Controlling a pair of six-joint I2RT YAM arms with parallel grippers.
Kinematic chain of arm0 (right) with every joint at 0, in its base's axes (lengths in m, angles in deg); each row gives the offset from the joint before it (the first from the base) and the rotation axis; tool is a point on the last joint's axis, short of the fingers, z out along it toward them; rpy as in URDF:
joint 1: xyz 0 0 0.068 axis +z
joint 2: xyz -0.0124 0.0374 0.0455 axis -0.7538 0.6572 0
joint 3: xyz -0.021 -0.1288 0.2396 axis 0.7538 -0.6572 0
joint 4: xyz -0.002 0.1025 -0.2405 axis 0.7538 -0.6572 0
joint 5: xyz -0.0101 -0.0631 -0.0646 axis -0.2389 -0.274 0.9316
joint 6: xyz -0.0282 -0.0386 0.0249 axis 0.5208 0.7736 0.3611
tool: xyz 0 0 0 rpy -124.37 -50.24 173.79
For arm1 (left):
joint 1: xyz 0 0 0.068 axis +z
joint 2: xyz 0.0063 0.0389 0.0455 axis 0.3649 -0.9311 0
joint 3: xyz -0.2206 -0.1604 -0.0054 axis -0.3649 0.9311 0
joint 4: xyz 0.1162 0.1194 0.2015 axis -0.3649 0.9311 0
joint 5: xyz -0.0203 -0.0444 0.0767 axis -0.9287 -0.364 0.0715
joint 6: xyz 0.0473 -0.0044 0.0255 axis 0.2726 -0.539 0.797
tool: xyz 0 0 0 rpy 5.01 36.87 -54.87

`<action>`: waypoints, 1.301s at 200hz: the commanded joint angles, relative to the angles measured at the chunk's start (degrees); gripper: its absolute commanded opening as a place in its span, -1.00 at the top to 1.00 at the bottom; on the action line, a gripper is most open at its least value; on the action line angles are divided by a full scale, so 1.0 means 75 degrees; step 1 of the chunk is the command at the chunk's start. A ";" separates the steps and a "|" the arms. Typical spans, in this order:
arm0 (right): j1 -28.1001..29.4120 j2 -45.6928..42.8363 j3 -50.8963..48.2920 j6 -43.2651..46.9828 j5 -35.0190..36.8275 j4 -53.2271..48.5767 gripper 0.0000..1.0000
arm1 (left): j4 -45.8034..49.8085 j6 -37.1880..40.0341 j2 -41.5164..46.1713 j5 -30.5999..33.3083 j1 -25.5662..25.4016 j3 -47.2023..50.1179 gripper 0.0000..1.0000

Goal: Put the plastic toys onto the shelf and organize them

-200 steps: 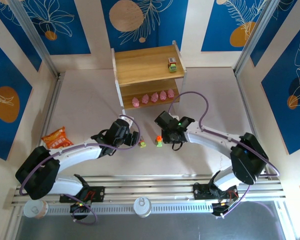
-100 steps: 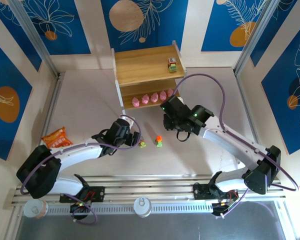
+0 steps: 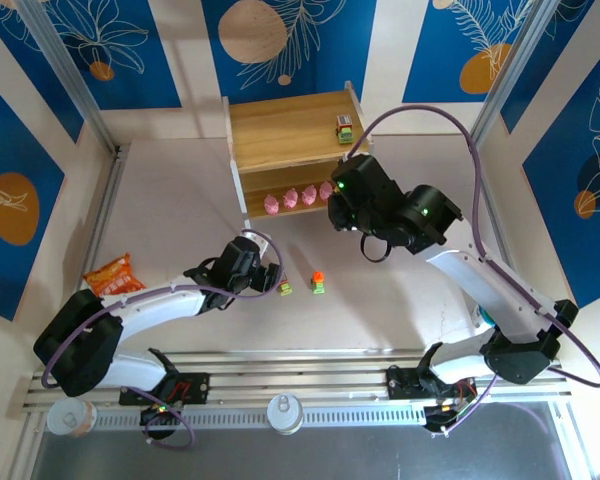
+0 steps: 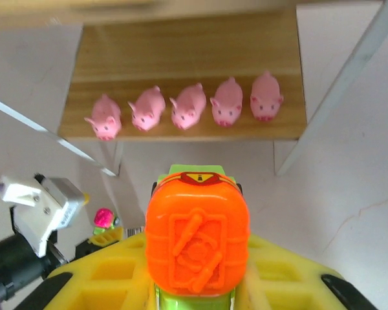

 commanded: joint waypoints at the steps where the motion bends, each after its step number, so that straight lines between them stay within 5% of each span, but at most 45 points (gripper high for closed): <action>1: -0.0020 0.0400 0.0693 0.0580 0.0267 -0.0249 0.50 | -0.0163 -0.0104 -0.0078 -0.0115 0.0096 -0.0182 -0.56; 164: -0.1283 0.4451 0.6505 0.2282 -0.0424 -0.1110 0.47 | -0.0103 -0.0010 -0.0041 -0.0036 0.0095 -0.0209 -0.56; 260: -0.1648 0.4730 0.6719 0.2345 -0.0663 -0.1419 0.43 | -0.0312 0.0038 -0.0103 -0.0502 0.0100 -0.0183 -0.56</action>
